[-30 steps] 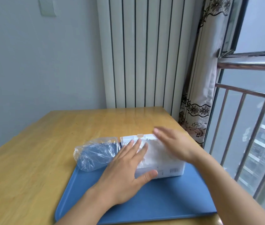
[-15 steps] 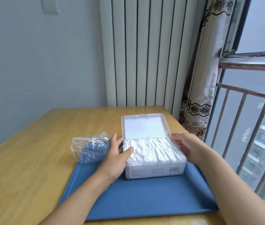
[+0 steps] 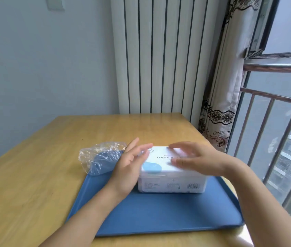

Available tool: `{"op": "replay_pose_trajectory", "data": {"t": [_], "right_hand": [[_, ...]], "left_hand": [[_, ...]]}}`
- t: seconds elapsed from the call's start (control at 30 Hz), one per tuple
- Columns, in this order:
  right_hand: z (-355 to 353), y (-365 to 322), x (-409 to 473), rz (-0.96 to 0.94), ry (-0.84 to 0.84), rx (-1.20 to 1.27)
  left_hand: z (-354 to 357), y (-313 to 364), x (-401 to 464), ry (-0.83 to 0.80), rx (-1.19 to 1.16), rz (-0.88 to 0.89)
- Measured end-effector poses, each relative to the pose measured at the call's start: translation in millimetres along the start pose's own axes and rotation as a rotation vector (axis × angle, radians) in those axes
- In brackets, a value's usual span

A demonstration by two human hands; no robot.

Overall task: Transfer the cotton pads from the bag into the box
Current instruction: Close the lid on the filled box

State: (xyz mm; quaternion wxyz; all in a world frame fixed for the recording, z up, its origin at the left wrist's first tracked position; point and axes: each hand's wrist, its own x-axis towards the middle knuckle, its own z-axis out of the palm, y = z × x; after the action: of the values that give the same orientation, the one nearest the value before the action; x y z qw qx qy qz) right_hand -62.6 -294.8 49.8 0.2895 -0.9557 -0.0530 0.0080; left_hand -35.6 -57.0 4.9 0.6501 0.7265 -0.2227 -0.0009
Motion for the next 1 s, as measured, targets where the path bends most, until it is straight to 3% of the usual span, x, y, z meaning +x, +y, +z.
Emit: {"op": "replay_pose_trajectory", "data": {"t": [0.13,0.27,0.63,0.83,0.9,1.0], "right_hand": [[18.3,-6.6,0.4,0.035,-0.042,-0.192],[25.6,-10.4,1.9,0.047,0.002,-0.260],[55.2,-31.9,9.6,-0.103,0.272,-0.574],[68.7,-37.6,17.5,-0.175,0.329,-0.526],[68.7,-34.7,20.3,-0.206,0.390,-0.510],[66.0,-33.7,22.7,-0.242,0.507,-0.382]], "left_hand": [[8.5,-12.0,-7.0,-0.091,0.486,0.204],[9.2,-9.7,-8.6,-0.119,0.640,0.213],[-1.8,-10.7,4.7,-0.208,0.738,0.151],[-6.1,-12.4,1.4,-0.201,0.632,0.123],[-8.2,-12.0,-0.5,-0.119,0.696,0.191],[-25.2,0.9,6.8,0.241,0.758,0.379]]}}
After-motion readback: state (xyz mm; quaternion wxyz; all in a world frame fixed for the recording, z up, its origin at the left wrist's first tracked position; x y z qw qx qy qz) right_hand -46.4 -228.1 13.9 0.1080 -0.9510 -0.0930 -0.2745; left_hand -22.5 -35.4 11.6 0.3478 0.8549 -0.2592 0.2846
